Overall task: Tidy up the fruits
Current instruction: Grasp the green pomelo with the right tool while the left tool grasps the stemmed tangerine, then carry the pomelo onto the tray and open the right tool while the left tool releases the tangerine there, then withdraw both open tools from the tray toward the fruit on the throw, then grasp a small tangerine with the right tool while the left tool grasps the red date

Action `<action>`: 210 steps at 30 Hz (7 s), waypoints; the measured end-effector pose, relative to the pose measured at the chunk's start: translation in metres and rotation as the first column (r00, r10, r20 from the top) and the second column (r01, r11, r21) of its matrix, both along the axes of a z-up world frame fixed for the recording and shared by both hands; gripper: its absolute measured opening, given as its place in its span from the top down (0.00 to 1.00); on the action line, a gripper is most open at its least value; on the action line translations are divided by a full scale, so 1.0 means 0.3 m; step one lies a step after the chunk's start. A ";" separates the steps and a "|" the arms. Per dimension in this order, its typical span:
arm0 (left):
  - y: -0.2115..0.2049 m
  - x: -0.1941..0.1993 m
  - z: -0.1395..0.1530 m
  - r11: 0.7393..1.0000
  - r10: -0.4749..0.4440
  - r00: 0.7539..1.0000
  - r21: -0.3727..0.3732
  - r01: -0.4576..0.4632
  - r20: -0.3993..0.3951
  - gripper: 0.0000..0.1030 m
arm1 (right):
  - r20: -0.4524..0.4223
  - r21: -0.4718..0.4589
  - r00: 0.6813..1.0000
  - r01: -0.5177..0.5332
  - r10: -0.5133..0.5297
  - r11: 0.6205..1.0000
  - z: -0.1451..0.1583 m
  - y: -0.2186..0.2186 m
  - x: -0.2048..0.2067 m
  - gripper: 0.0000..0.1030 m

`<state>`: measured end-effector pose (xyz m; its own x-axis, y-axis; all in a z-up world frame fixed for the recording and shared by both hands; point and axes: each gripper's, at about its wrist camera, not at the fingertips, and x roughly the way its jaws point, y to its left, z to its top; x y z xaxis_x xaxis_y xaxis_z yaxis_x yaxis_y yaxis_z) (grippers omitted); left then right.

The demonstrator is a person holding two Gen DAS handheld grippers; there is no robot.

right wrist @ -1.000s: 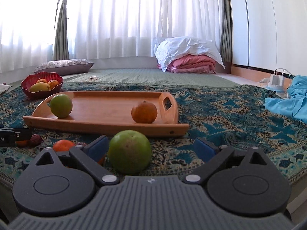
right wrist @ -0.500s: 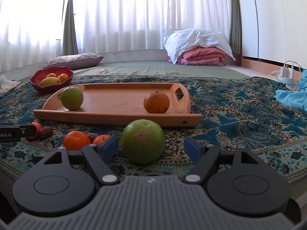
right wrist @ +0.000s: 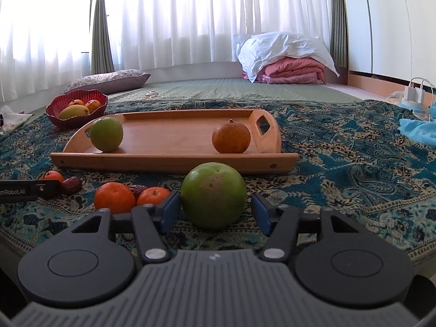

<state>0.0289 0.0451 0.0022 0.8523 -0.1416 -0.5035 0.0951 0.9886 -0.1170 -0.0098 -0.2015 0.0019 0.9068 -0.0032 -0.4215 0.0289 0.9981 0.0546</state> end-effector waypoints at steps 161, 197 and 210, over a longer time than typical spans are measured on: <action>-0.130 0.501 0.319 0.987 -0.145 0.982 0.059 0.153 -0.120 0.15 | 0.030 0.038 0.994 -0.103 0.102 0.994 0.249 -0.046 0.351 0.11; -0.102 -0.010 0.114 0.995 -0.077 0.997 0.060 0.076 0.016 0.02 | 0.051 -0.076 0.993 -0.107 0.111 0.991 0.035 0.080 0.001 0.05; -0.091 -0.013 0.046 0.994 -0.054 0.998 0.089 0.056 -0.025 0.09 | -0.029 -0.068 0.991 -0.130 0.129 0.989 -0.020 0.082 -0.025 0.49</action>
<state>0.0252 0.0177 0.0160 0.8329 -0.1414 -0.5350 0.1482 0.9885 -0.0305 -0.0173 -0.1768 -0.0040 0.8910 0.0834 -0.4462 -0.1005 0.9948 -0.0146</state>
